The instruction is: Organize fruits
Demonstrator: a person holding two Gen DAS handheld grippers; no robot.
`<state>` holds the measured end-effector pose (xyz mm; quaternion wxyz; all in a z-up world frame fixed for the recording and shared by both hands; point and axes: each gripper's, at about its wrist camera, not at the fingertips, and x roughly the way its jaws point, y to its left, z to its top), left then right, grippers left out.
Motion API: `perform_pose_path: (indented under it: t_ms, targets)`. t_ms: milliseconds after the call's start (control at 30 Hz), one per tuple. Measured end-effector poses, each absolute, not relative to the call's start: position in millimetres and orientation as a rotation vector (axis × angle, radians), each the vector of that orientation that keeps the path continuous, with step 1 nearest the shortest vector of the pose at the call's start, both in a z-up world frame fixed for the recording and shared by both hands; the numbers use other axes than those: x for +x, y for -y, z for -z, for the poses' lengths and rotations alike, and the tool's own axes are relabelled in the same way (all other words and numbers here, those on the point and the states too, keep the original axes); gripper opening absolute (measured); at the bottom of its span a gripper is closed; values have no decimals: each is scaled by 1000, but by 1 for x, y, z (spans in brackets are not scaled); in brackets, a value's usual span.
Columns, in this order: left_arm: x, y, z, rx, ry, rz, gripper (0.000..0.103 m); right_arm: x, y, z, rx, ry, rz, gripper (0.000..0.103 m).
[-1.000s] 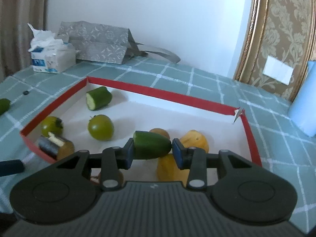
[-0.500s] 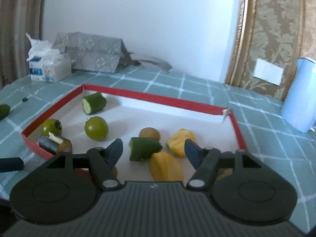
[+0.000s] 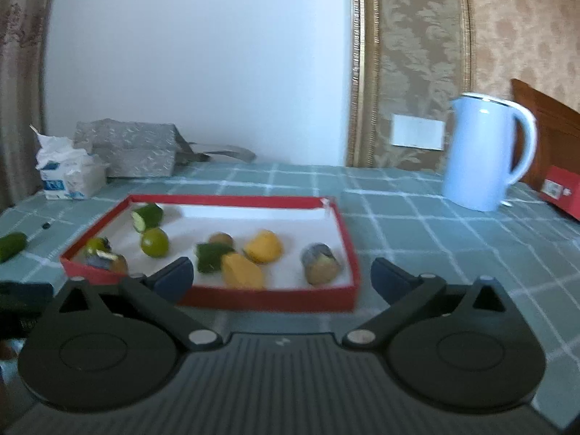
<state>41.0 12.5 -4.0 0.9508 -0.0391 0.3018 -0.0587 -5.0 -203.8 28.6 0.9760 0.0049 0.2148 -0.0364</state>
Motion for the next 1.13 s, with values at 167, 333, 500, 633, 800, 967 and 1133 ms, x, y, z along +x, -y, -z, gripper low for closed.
perform_pose_path:
  t_ms: [167,333,500,633,800,967,1133]
  targets:
    - [35,-9,-1,-105,-613,118,76,-8,210,-19,27,-494,90,103]
    - [25,-1,-9,-108,-597,128,76,-4,212,-13,44,-540,120,103]
    - [15,7,-17,-83,-573,131,78,0,214,-8,61,-574,150,103]
    - [10,13,-22,-50,-549,125,79,-1,213,-7,64,-582,152,103]
    - [5,17,-25,-25,-529,120,79,-1,212,-7,54,-579,150,103]
    - [4,20,-26,-20,-527,127,79,0,213,-6,60,-585,154,103]
    - [4,25,-24,-9,-531,134,79,0,212,-6,52,-583,157,103]
